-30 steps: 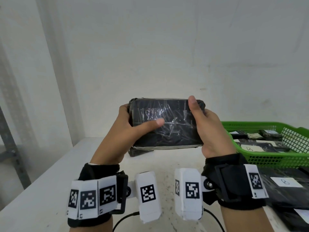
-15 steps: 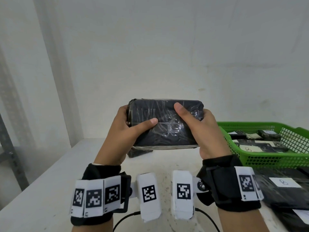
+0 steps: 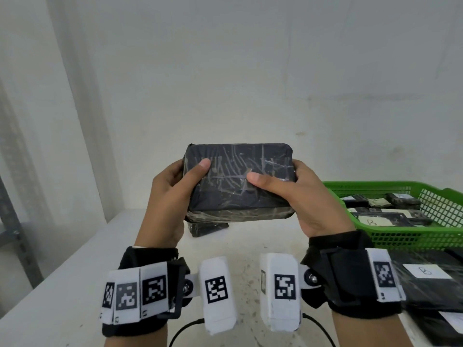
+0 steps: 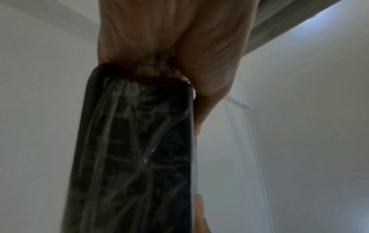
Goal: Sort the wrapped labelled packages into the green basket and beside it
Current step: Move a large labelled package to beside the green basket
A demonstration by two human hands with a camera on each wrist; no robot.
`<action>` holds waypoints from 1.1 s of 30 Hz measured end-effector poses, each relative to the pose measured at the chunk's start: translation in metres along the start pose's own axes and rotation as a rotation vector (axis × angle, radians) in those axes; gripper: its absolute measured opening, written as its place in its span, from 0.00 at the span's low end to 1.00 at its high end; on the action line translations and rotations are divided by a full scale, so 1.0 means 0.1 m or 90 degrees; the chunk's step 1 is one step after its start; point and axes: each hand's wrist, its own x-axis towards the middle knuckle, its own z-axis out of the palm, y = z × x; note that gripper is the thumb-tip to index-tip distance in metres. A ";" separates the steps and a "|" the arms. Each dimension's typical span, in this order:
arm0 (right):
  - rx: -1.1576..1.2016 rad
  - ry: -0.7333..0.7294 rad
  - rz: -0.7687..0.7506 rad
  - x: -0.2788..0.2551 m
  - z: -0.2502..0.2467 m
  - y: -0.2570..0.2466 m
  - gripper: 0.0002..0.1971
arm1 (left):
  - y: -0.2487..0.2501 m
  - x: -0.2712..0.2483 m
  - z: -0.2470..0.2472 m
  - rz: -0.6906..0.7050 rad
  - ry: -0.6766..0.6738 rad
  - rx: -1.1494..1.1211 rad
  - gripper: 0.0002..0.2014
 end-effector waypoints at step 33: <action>0.105 0.041 0.032 -0.01 -0.01 -0.05 0.17 | -0.06 0.02 0.07 -0.007 -0.037 -0.025 0.16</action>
